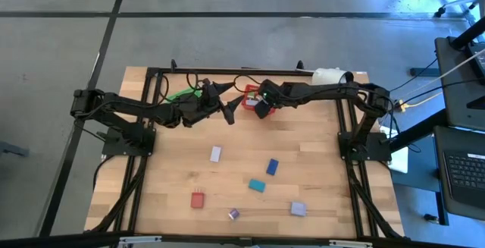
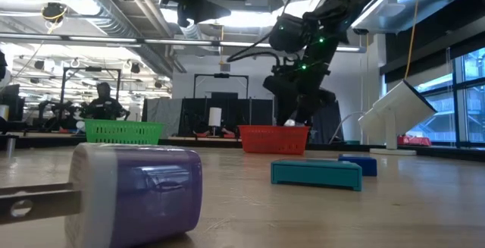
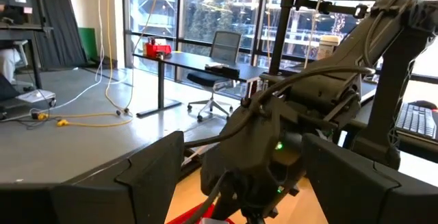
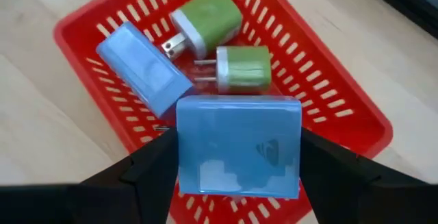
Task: Pick & Place Office items
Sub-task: Put the left purple charger adapter into the red bin, then put the white digital clock into the green bin
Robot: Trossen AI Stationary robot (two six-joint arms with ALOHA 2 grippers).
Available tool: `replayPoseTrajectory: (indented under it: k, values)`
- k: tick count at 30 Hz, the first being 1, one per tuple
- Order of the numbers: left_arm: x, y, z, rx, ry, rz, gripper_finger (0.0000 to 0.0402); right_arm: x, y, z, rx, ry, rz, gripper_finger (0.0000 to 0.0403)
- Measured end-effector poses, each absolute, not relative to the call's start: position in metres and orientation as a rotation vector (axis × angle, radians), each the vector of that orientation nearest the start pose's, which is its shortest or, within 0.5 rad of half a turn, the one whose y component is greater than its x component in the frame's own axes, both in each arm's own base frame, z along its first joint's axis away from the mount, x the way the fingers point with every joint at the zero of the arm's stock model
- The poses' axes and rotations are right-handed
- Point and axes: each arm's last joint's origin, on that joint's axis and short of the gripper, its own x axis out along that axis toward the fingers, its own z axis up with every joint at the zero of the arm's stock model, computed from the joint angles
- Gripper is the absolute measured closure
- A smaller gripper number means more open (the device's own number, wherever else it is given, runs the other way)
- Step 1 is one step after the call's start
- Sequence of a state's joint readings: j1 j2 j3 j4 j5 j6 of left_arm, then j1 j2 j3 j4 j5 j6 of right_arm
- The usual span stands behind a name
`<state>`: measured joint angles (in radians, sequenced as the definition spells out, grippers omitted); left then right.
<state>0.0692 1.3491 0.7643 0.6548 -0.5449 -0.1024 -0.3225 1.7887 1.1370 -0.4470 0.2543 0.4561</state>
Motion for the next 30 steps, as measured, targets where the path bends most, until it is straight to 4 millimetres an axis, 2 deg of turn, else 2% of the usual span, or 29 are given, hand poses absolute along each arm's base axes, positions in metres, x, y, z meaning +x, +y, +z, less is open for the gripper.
replayPoseTrajectory:
  k: [6,17,21,24,27,30]
  values:
    - [0.29,0.035,0.282,-0.116,-0.1,0.605,0.0109,0.332,-0.118,0.175,0.446,0.966,-0.767,0.0129]
    - [0.29,0.035,0.282,-0.123,-0.102,0.605,0.0109,0.33,-0.116,0.182,0.495,0.955,-0.729,0.0053]
    - [0.29,0.034,0.276,-0.136,-0.044,0.595,0.0109,0.325,-0.116,0.198,0.498,0.913,-0.726,0.0045]
    - [0.291,0.03,0.265,-0.246,0.039,0.522,0.0109,0.318,-0.113,0.214,0.497,0.883,-0.72,0.0046]
    - [0.29,0.025,0.251,-0.37,0.174,0.467,0.0109,0.31,-0.111,0.231,0.497,0.844,-0.713,0.005]
    - [0.284,0.016,0.235,-0.433,0.318,0.529,0.0112,0.303,-0.108,0.247,0.5,0.798,-0.701,0.0053]
